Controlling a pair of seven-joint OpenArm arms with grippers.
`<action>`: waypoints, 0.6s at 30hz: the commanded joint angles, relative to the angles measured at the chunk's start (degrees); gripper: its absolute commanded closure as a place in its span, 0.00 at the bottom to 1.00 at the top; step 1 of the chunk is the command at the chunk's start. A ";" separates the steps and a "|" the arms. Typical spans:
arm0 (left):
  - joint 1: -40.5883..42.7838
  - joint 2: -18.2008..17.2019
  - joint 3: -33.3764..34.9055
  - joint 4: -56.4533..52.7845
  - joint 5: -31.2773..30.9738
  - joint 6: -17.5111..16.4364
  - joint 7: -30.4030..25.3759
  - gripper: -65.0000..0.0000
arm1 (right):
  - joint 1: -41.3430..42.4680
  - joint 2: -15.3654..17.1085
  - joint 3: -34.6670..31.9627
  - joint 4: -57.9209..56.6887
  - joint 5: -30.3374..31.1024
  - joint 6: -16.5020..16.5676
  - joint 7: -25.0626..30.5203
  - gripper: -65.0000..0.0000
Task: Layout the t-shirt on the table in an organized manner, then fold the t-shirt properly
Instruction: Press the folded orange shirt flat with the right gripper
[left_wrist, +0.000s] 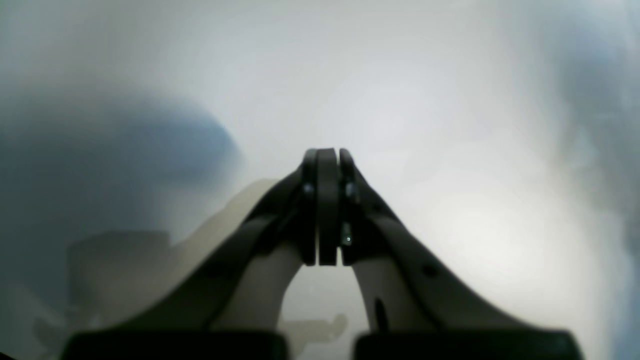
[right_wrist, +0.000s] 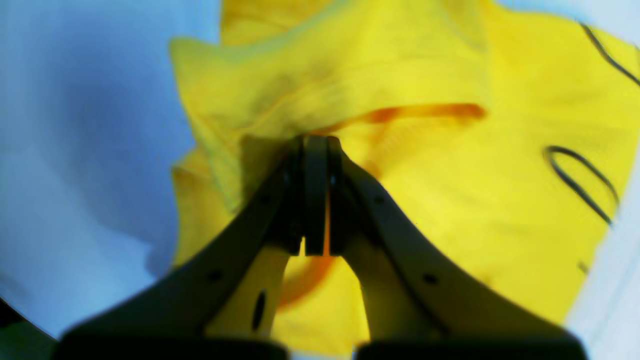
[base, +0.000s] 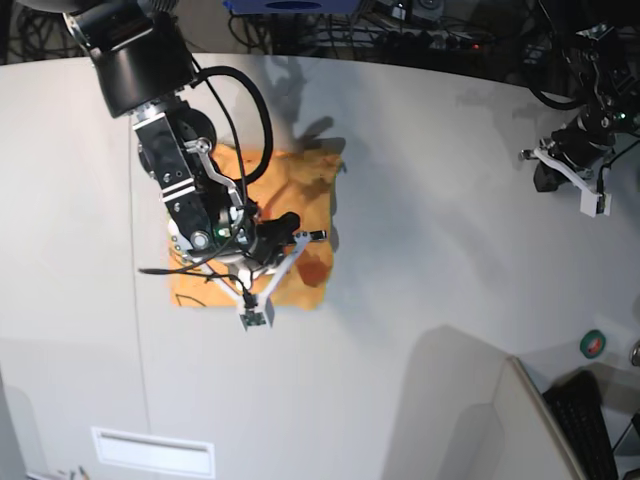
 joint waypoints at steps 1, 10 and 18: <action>-0.37 -1.10 -0.29 1.11 -0.87 -0.30 -0.94 1.00 | 2.26 -1.21 0.01 -0.45 -0.11 0.01 2.86 1.00; -0.81 -1.10 -0.29 0.76 -0.78 -0.30 -0.94 1.00 | 12.19 -4.90 -4.74 -13.29 0.15 0.10 13.24 1.00; -0.81 -1.10 -0.38 1.02 -0.87 -0.30 -0.94 1.00 | 10.61 -2.00 -5.97 -1.95 -0.20 -0.25 0.49 1.00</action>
